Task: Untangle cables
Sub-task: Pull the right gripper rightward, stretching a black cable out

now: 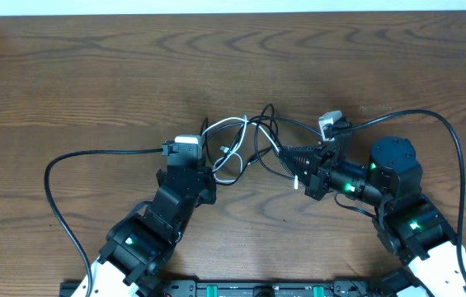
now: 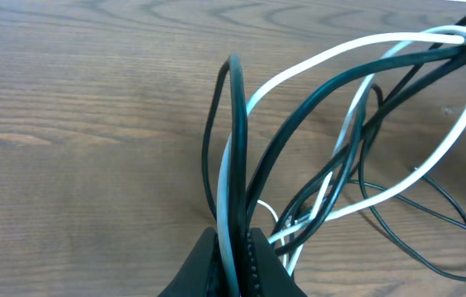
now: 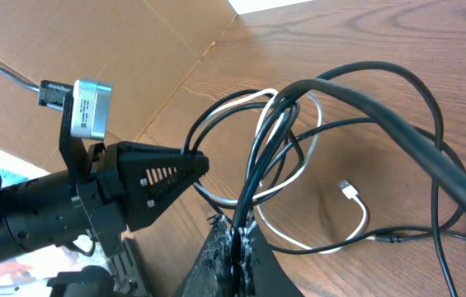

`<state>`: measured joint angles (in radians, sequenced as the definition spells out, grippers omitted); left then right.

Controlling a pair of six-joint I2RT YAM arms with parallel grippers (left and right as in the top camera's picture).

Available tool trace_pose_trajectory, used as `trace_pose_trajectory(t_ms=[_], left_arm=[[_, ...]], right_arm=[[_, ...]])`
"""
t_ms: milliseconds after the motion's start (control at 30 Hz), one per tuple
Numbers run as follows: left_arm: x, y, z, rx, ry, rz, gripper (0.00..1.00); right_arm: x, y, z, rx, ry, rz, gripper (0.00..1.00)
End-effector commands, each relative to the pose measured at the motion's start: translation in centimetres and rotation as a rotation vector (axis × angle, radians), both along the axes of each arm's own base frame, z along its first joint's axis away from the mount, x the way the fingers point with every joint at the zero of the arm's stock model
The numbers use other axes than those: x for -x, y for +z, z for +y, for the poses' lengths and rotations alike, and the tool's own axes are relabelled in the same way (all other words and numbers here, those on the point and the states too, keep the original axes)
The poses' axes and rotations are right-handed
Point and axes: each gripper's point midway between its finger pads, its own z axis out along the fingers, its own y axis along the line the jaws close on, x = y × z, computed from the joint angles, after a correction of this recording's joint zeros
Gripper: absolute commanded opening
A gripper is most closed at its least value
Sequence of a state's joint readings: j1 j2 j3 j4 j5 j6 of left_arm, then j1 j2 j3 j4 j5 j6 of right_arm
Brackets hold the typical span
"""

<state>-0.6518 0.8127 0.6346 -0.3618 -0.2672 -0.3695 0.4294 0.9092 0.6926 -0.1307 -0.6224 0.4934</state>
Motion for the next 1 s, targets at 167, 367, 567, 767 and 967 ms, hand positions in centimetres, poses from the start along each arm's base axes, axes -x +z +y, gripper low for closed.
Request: trace_pose_trajectory(t_ms=[167,367,567,767,967], left_arm=[[-0.4,0.6,1.5,-0.044,0.073,-0.030,0.08],[-0.3,0.5,1.6,-0.050,0.072,-0.024,0.08],[-0.3,0.5,1.7,-0.052,0.076,-0.025,0.08],[-0.3,0.5,1.6,-0.052,0.075,-0.025,0.08],[-0.4,0.5,1.6,-0.051,0.075,-0.025,0.08]], right_arm=[[-0.8,1.3,-1.2,-0.017,-0.038,-0.032,0.01],[-3.0,-0.6,-4.3,0.042,-0.200,0.027,0.01],[-4.1,-2.9,-7.8,0.099,-0.339,0.121,0.01],[-4.4,-5.7,-11.5,0.181,-0.496,0.228,0.01],[-4.1,-7.7,-14.0,0.264,-0.604,0.295,0.14]])
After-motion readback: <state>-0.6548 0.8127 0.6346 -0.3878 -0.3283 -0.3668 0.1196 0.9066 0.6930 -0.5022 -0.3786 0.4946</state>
